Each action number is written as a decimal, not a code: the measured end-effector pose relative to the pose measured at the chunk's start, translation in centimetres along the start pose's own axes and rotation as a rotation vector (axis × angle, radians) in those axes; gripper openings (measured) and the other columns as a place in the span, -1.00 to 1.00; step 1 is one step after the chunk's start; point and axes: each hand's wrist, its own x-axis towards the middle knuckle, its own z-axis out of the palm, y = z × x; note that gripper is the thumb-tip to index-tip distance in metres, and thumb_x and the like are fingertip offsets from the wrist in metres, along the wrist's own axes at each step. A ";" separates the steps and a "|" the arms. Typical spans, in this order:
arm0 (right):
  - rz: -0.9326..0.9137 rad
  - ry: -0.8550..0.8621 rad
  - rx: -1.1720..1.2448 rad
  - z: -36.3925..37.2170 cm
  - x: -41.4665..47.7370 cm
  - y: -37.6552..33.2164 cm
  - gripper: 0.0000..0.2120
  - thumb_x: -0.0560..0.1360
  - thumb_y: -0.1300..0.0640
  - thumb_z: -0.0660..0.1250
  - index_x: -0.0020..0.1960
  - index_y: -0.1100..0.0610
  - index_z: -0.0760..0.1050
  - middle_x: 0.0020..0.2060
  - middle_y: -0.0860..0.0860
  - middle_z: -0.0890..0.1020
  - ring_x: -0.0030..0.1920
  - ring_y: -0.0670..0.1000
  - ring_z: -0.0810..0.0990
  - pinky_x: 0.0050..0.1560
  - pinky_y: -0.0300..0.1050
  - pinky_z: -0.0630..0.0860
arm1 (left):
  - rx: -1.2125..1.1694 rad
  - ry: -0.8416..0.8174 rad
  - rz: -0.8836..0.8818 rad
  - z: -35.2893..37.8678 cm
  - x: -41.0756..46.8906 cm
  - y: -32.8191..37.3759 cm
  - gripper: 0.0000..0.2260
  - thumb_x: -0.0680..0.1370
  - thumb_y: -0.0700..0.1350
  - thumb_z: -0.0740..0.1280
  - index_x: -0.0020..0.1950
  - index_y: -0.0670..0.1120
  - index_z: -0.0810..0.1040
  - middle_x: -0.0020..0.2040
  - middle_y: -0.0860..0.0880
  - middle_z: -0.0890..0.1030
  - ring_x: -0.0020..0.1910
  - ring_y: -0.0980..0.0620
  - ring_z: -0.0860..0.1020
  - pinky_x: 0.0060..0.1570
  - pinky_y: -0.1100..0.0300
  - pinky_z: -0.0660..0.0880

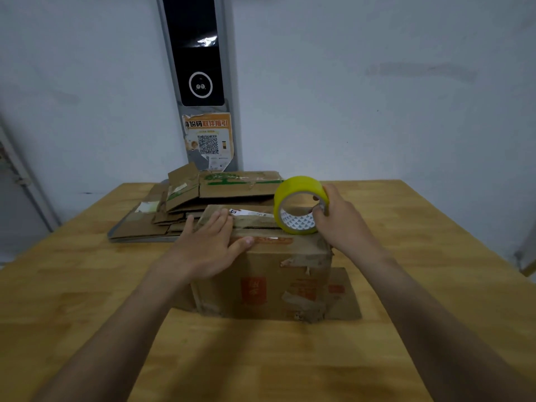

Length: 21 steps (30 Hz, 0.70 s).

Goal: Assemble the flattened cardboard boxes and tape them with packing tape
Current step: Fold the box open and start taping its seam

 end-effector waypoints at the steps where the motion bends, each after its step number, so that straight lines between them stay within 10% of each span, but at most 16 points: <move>1: 0.000 0.001 -0.004 0.0 0.0 -0.1 -0.68 0.66 0.09 0.20 0.40 0.01 0.30 -0.25 0.08 0.58 -0.37 0.10 0.55 -0.44 -0.05 0.33 | 0.003 0.007 0.020 0.0 0.0 0.4 0.02 0.36 0.51 -0.40 0.69 -0.06 -0.16 0.67 0.02 -0.24 0.63 0.11 -0.25 0.55 -0.16 -0.34; 21: -0.058 -0.058 -0.280 -1.6 1.2 -2.2 -0.77 0.67 0.15 0.18 0.31 0.06 0.30 -0.24 0.03 0.48 -0.31 0.12 0.47 -0.36 0.00 0.35 | -0.104 -0.049 0.156 -0.8 1.2 4.8 -0.04 0.47 0.51 -0.19 0.68 -0.09 -0.18 0.68 -0.04 -0.24 0.65 0.08 -0.22 0.59 0.02 -0.23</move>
